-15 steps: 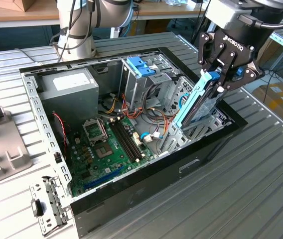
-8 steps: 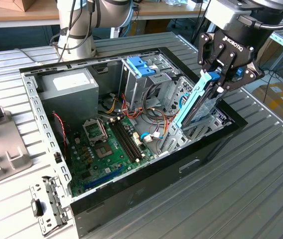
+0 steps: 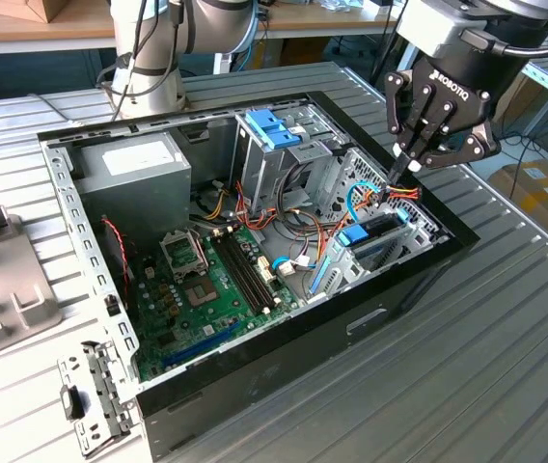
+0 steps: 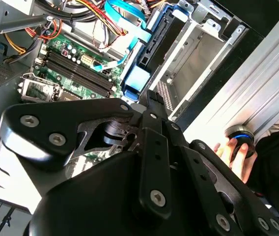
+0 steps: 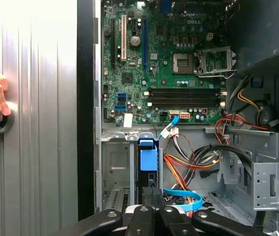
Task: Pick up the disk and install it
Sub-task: 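Insert the disk into the insertion slot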
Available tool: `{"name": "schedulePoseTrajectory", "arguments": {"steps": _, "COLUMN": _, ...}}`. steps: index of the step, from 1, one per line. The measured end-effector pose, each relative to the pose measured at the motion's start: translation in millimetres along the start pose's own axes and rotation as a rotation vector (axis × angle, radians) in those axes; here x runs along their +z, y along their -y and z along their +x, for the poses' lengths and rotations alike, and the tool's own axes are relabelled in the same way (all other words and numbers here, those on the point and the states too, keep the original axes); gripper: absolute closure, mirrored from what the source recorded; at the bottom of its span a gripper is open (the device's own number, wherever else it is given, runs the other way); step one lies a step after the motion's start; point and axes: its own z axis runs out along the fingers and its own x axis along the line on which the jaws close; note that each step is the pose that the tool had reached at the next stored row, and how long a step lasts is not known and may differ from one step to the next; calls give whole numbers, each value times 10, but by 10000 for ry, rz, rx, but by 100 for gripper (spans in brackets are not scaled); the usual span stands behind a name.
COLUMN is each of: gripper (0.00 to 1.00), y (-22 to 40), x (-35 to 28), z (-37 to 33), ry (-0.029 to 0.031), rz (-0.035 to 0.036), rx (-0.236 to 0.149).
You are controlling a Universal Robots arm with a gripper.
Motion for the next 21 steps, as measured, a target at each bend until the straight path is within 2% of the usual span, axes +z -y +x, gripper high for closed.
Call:
{"name": "schedulePoseTrajectory", "arguments": {"steps": 6, "gripper": 89, "y": 0, "x": 2, "z": 0, "ry": -1, "rz": 0, "rx": 0}}
{"name": "schedulePoseTrajectory", "arguments": {"steps": 9, "gripper": 89, "y": 22, "x": 5, "z": -1, "ry": -4, "rz": 0, "rx": 0}}
{"name": "schedulePoseTrajectory", "arguments": {"steps": 14, "gripper": 89, "y": 138, "x": 9, "z": -1, "ry": -18, "rz": 0, "rx": 0}}
{"name": "schedulePoseTrajectory", "arguments": {"steps": 21, "gripper": 89, "y": 234, "x": 12, "z": 0, "ry": -20, "rz": 1, "rx": 1}}
